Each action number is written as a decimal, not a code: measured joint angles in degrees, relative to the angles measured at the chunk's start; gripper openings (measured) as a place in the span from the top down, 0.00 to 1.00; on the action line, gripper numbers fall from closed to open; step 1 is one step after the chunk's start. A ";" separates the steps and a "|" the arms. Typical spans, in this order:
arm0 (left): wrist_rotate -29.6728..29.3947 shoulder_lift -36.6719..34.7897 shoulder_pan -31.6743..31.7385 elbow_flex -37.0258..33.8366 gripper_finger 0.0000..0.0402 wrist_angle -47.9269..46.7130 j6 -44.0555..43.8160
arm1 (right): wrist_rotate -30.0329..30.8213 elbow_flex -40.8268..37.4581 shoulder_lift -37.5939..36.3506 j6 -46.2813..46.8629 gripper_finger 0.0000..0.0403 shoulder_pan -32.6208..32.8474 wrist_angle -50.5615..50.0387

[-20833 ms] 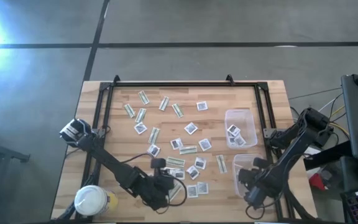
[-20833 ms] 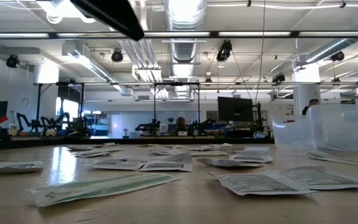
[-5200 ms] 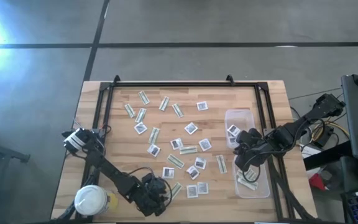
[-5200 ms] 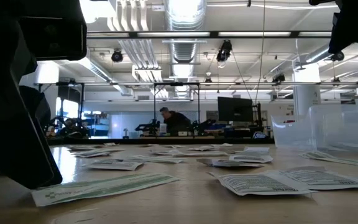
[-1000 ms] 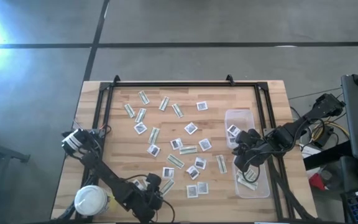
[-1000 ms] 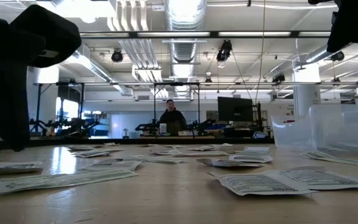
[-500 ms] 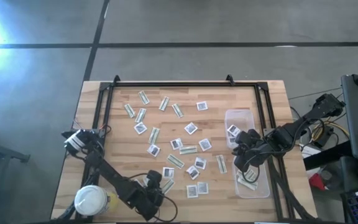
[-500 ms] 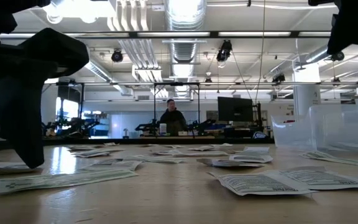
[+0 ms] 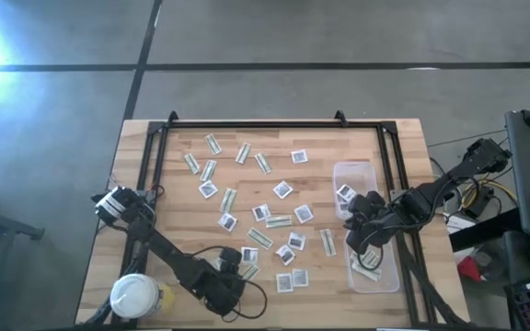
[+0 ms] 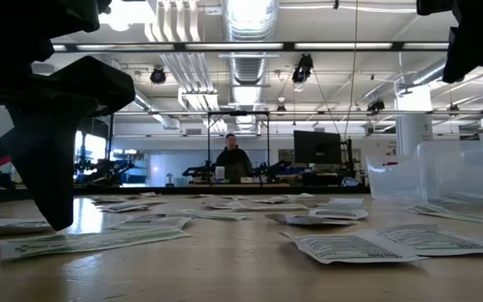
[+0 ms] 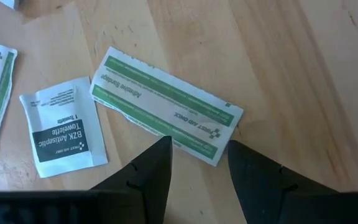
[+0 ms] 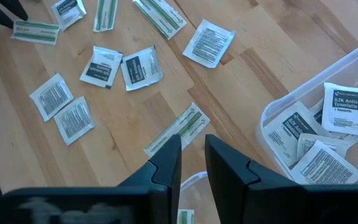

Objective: Pick & Place First Aid Supplies
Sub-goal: Put the bandage pack into the bottom bin

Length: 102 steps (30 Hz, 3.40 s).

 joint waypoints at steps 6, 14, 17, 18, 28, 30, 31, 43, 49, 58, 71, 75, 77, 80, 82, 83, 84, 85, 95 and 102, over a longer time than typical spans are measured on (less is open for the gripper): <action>0.81 0.09 0.49 -0.22 0.62 0.22 -2.21 | 0.00 -0.05 0.00 -0.01 0.80 0.00 0.32; 2.75 0.11 0.57 -0.81 0.80 1.59 -5.12 | -0.26 -0.07 0.00 -0.07 0.83 0.04 2.89; 3.02 0.11 0.57 -0.76 0.87 1.74 -6.39 | -0.35 -0.07 0.00 -0.05 0.84 0.13 2.88; 3.03 0.11 0.57 -0.76 0.89 1.85 -6.84 | -0.45 -0.07 0.00 -0.05 0.84 0.13 2.89; 1.38 0.13 0.53 -0.79 0.99 2.10 -9.00 | -0.90 -0.07 0.00 -0.41 0.85 0.13 2.93; 1.13 0.13 0.53 -0.87 1.00 2.73 -9.12 | -0.91 -0.12 0.00 -0.46 0.84 0.16 3.02; 1.05 0.13 0.51 -0.88 1.00 3.58 -9.12 | -0.92 -0.16 0.00 -0.29 0.84 0.29 3.02; -0.78 0.12 0.27 2.03 1.00 5.41 -9.18 | -0.92 -0.36 0.00 -0.01 0.86 6.60 9.18; -0.69 -1.36 0.25 2.31 1.00 5.57 -9.88 | -0.47 -0.82 0.00 0.22 0.87 9.73 12.44; -0.67 -2.29 0.24 2.36 0.98 5.36 -10.96 | -0.31 -1.01 0.51 3.58 0.87 13.36 13.55; 0.67 -2.38 0.31 2.40 0.78 1.39 -15.68 | -1.88 -1.01 6.66 5.46 0.87 15.92 17.39; 1.38 -2.40 0.46 2.41 0.67 1.43 -17.71 | -2.05 -0.99 7.48 3.45 0.87 16.17 19.74; 1.48 -2.44 0.65 2.43 0.62 1.60 -21.33 | -1.98 -0.99 7.45 2.93 0.87 16.17 20.85; 1.91 -2.49 1.10 2.47 0.56 2.11 -27.02 | -1.99 -0.99 7.45 1.67 0.87 16.17 22.57; 2.45 -2.49 1.23 2.48 0.54 2.42 -29.40 | -1.97 -0.95 7.43 0.47 0.87 16.17 24.00; 2.57 -2.49 1.23 2.49 0.54 2.51 -29.92 | -1.97 -0.95 7.43 -0.02 0.87 16.17 24.61; 2.58 -2.49 1.21 2.49 0.54 2.51 -29.98 | -1.95 -0.95 7.43 -0.32 0.87 16.17 25.32; 2.61 -2.49 1.21 2.49 0.54 2.61 -29.85 | -1.96 -0.95 7.43 -0.38 0.87 16.17 26.00; 2.84 -2.49 1.19 2.49 0.54 8.35 -27.09 | -1.85 -0.92 7.43 -0.54 0.87 17.03 27.54; 2.83 -2.49 1.19 2.52 0.54 12.87 -25.20 | -1.79 -0.92 7.43 -1.46 0.87 17.01 27.54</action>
